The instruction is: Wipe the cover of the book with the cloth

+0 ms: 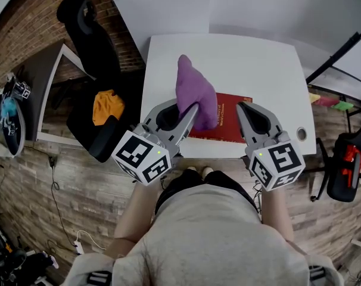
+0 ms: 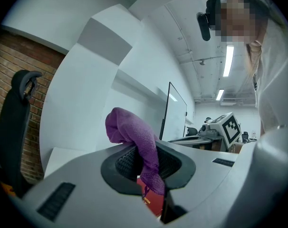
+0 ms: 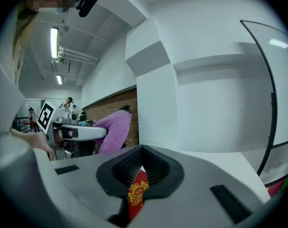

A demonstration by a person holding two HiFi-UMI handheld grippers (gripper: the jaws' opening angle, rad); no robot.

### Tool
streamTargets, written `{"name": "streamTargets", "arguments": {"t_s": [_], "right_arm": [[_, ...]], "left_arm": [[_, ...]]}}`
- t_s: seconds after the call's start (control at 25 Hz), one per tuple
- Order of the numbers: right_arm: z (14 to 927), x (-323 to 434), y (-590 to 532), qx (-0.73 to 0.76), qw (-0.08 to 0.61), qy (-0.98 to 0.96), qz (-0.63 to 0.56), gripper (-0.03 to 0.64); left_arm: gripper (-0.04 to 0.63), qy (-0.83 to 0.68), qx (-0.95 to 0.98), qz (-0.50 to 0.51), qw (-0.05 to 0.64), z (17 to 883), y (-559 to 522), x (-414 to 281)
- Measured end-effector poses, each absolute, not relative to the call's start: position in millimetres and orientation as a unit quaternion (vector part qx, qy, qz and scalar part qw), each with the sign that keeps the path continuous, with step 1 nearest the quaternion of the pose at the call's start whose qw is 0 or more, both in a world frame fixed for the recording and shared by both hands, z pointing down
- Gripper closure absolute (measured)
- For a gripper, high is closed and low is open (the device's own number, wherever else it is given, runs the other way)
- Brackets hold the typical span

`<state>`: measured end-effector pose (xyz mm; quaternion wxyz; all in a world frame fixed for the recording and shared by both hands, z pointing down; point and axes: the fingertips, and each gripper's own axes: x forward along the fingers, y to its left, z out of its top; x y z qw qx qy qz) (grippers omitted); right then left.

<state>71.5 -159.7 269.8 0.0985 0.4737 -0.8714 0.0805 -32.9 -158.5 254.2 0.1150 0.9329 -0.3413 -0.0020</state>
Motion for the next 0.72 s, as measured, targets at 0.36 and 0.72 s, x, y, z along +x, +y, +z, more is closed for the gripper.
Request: {"name": "streamTargets", "arguments": {"t_s": [0.36,0.72], "right_arm": [[270.2,69.4,-161.0,0.469,0.103,-0.874,0.079,0.595],[271.5,68.6,-162.1,0.47,0.106,-0.873,0.078,0.595]], "left_arm": [[0.528,-0.342,0.933,-0.003,0.117,254.4,-160.6,-35.8],[0.528,-0.342,0.933,0.002,0.115,256.4,-162.0,-35.4]]}}
